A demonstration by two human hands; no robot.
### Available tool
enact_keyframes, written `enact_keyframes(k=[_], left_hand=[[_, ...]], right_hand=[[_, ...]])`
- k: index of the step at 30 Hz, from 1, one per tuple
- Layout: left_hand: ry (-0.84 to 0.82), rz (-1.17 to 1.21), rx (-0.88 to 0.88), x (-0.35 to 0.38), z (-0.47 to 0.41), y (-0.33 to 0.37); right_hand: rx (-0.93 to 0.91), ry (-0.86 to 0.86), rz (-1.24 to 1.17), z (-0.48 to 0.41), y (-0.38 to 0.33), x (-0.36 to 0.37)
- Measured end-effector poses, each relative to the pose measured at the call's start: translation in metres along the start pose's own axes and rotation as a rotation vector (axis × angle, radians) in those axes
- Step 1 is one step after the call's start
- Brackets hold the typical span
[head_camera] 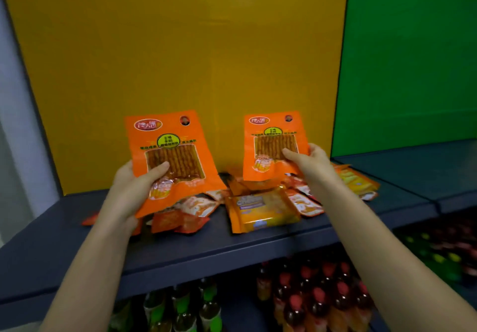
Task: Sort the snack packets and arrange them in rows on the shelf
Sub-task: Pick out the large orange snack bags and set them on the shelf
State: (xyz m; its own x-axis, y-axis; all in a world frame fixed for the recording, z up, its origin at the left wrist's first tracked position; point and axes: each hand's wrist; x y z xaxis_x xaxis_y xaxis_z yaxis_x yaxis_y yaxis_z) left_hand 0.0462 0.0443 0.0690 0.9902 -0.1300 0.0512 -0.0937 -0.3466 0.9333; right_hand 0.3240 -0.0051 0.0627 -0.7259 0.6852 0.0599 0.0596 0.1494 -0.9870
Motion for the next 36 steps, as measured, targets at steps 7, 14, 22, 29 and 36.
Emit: enact_keyframes(k=[7, 14, 22, 29, 36], left_hand=[[-0.148, 0.103, -0.081, 0.132, 0.039, -0.003], [-0.241, 0.143, -0.152, 0.273, 0.102, -0.015], [-0.341, 0.132, -0.228, 0.385, 0.142, -0.027], [-0.376, 0.083, -0.220, 0.466, 0.136, -0.036], [-0.407, 0.040, -0.189, 0.545, 0.088, -0.062]], right_hand=[[0.025, 0.108, -0.016, 0.005, -0.011, -0.166], [0.070, 0.207, 0.050, 0.024, -0.010, -0.325], [0.124, 0.243, 0.031, 0.014, -0.003, -0.430], [0.144, 0.217, 0.015, -0.030, 0.013, -0.483], [0.153, 0.163, 0.019, -0.113, 0.029, -0.511]])
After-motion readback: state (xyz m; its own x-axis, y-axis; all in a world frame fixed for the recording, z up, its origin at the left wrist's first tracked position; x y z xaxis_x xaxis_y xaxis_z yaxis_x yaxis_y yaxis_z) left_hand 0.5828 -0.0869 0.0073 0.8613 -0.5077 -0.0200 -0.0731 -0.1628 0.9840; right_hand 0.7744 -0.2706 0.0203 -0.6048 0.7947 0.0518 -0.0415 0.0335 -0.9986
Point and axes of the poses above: each hand's wrist, its own z-axis away from the middle knuckle, its own x-axis out of the palm, y = z × x, and after that the axes turned 5 degrees about x, right-handed
